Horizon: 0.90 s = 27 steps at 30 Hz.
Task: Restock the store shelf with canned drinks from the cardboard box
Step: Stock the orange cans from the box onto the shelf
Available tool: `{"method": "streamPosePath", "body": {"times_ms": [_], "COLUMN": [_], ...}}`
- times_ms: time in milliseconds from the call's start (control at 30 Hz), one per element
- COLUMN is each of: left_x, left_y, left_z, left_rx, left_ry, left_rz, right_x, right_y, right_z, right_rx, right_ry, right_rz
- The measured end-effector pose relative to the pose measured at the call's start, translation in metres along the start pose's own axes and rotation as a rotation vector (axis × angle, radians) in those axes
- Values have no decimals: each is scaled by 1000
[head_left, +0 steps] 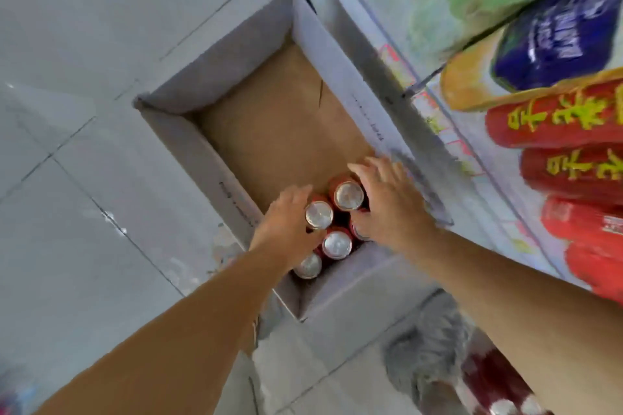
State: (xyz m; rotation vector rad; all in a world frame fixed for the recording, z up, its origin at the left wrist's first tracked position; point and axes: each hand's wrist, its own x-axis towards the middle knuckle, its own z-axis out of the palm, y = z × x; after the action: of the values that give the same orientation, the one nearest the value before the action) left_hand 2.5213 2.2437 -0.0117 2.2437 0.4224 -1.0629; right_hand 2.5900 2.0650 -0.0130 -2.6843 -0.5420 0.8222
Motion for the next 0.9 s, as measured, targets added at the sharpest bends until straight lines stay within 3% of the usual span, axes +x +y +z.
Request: {"method": "streamPosePath", "body": {"times_ms": [100,233,333,500,667,800,900], "left_x": [32,54,55,44,-19,-114,-200], "left_y": [-8,-16,-18,-15,17,72,129], "left_z": [26,51,53,37,-30,-111,-182], "left_rx": [105,120,62,-77,-179,-227,-202], "left_ry": [-21,-78,-24,52,161,229,214], "left_rz": [-3,-46,-24,-54,-59,-30,56], "right_x": [17,23,27,27,-14,-83,-145], "right_y": [16,29,27,19,-10,-54,-93], "right_z": [35,74,85,70,-21,-146,-254], "right_rx": [-203,-292,-277,-126,143,414,468], "right_ry": [-25,-5,93,80,141,156,294], "right_rz": [-116,-117,-83,-47,10,199,203]}}
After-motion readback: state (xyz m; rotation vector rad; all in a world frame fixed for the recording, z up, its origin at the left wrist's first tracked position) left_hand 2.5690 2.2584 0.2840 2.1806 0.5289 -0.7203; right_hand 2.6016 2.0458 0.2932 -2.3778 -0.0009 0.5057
